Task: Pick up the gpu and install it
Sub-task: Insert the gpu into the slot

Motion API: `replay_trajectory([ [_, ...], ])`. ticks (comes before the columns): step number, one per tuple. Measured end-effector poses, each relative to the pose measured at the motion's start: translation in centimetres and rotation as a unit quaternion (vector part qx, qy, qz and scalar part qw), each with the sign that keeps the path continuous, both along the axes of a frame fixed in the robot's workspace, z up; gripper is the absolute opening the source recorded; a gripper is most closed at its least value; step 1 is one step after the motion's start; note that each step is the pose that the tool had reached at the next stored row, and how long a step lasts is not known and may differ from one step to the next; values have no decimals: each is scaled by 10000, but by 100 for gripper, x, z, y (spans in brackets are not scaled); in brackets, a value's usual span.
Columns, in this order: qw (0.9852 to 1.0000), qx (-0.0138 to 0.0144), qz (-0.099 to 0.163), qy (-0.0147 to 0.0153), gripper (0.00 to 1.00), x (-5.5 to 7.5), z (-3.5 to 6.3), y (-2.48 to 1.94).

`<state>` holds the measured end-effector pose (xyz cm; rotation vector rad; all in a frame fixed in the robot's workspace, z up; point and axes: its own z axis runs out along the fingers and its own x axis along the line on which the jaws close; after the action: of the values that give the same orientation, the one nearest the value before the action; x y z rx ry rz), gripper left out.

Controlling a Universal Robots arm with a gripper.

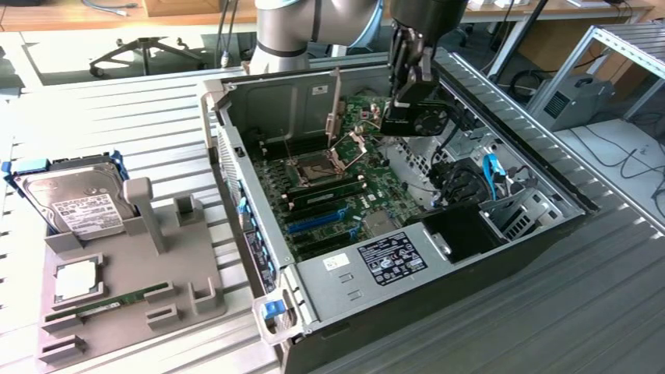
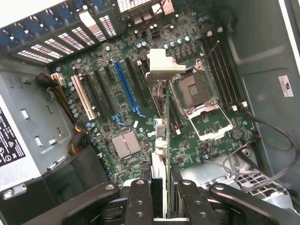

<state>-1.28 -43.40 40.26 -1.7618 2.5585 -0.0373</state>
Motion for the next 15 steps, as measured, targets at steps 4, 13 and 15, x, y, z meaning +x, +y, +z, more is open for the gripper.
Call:
replay_trajectory([
  [4,9997,0,228,0,26,0,-1,0],
  [13,9975,0,712,0,26,0,-3,0],
  [15,9963,0,864,0,26,0,-4,0],
])
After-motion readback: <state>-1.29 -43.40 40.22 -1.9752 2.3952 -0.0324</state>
